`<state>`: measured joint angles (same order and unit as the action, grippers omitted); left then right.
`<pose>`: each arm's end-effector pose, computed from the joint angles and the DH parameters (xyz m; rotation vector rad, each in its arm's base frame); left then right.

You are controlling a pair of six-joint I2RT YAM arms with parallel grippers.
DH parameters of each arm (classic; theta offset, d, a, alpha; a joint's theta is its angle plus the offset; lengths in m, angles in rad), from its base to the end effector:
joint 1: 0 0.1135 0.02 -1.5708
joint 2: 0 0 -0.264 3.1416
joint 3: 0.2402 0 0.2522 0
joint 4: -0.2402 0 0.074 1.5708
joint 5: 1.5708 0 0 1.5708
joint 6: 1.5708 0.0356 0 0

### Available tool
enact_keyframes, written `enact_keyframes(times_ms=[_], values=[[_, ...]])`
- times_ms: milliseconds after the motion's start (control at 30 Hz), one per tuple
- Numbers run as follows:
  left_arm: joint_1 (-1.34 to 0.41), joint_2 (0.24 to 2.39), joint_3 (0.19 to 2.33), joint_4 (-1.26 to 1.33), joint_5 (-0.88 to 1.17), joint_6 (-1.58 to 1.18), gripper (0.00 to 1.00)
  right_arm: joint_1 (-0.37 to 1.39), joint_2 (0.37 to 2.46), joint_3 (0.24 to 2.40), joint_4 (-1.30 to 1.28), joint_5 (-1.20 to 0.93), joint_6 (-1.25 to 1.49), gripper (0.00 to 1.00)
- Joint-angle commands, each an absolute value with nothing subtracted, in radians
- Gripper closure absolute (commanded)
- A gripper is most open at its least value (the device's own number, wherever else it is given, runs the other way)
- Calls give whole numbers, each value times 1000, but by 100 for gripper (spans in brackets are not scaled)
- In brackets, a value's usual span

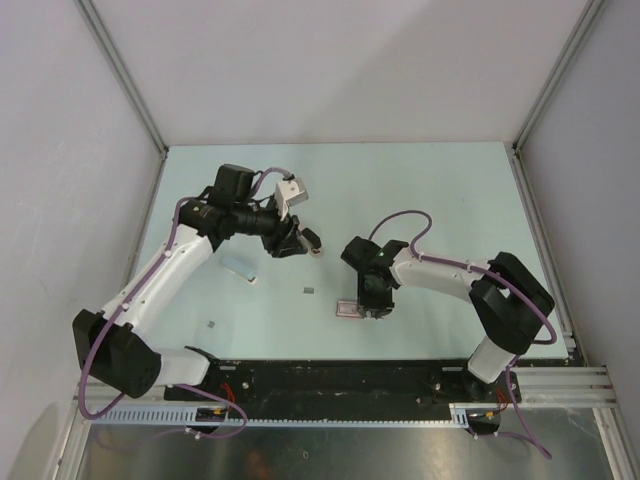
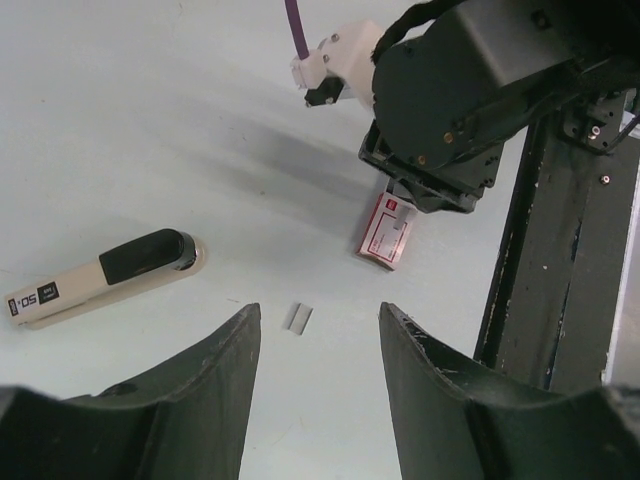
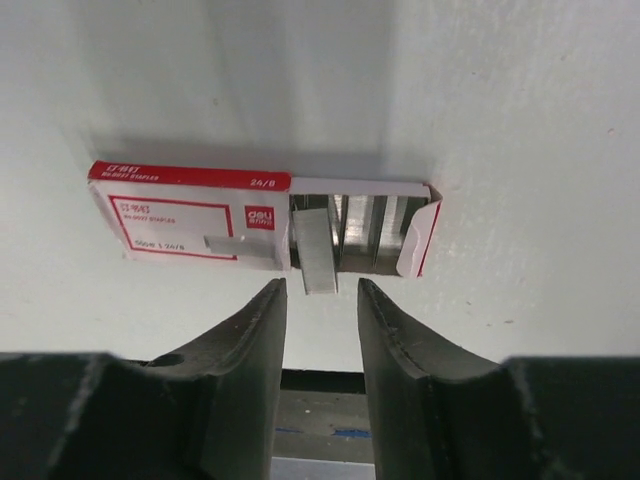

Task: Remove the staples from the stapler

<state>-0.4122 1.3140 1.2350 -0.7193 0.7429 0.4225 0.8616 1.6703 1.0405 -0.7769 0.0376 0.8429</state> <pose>0.2394 -0.1310 0.3375 1.2284 1.8978 -0.8651 0.1947 0.2248 0.1723 -0.0234 3.0016 0.1487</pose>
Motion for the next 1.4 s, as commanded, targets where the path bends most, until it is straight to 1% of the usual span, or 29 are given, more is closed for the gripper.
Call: enact_keyframes(times_ms=[0, 167, 333, 433, 567, 1367], values=[[-418, 1281, 1225, -709, 783, 438, 44, 877, 1596, 1075, -797, 64, 856, 64], [-417, 1285, 1228, -709, 785, 434, 44, 885, 1591, 1075, -806, 83, 852, 75], [-417, 1279, 1225, -709, 782, 435, 44, 889, 1610, 1073, -805, 86, 842, 93], [-418, 1278, 1221, -710, 780, 438, 44, 889, 1615, 1070, -805, 87, 835, 98], [-418, 1281, 1222, -710, 779, 439, 44, 889, 1617, 1068, -796, 78, 831, 100], [-418, 1281, 1221, -709, 776, 439, 44, 897, 1559, 970, -715, 12, 780, 100]])
